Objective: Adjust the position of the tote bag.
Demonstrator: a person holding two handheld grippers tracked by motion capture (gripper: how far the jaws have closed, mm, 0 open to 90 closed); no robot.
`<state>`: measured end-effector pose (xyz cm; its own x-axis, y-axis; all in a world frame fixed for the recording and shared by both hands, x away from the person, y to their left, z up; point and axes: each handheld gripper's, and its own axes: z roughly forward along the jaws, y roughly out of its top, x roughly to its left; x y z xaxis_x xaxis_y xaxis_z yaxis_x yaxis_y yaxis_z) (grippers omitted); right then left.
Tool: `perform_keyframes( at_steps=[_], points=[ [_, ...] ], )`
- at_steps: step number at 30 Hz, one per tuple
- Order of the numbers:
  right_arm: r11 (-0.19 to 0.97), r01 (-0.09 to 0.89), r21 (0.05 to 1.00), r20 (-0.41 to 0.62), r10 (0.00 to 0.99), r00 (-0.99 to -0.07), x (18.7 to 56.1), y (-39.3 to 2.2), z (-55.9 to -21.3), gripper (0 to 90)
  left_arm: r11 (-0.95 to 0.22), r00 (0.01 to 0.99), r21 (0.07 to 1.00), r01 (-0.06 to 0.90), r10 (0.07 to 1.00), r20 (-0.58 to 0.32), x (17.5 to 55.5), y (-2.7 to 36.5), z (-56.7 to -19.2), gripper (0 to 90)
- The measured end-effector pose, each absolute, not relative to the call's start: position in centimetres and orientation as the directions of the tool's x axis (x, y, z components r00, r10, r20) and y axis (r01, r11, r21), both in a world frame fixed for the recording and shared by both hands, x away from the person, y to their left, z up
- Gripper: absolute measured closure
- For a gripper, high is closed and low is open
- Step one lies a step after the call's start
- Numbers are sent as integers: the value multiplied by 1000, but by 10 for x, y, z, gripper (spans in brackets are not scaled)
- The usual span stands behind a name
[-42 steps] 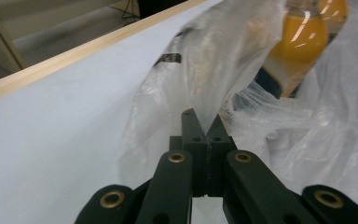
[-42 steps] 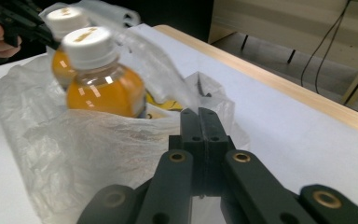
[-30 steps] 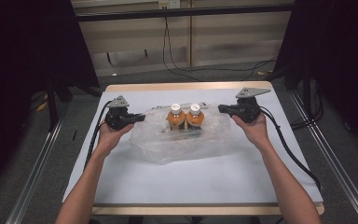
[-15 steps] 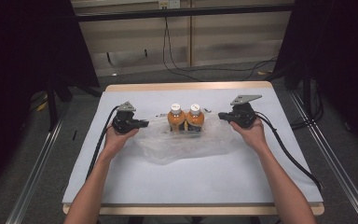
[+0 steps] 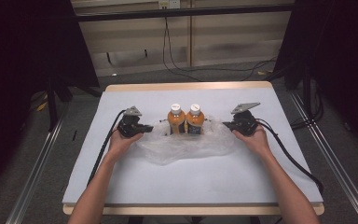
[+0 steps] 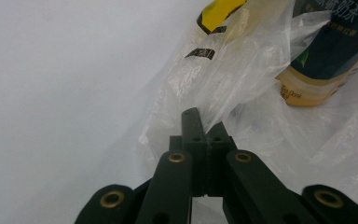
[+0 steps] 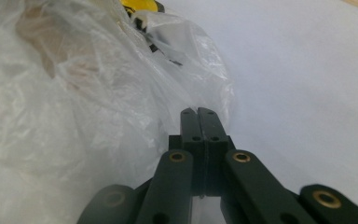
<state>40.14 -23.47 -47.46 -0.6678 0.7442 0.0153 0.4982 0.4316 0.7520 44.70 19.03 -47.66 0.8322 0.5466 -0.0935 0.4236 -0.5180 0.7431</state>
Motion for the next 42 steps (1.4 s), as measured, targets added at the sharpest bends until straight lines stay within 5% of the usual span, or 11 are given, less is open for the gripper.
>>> perform_keyframes(
  at_steps=[18, 25, 33, 42],
  points=[
    [388, 544, 744, 34, 791, -611, 403, -249, -490, 900, -477, 820, 749, 461, 551, -154, 457, 176, -491, 896],
    [313, 532, 787, 105, 782, -614, 399, -254, -479, 663, -416, 809, 796, 440, 569, -149, 451, 192, -467, 687],
    [253, 485, 837, 126, 774, -621, 385, -259, -454, 560, -352, 805, 854, 382, 582, -119, 435, 215, -431, 559],
    [227, 387, 894, 100, 740, -665, 365, -256, -408, 532, -407, 850, 862, 301, 524, -50, 409, 206, -407, 604]
  ],
)
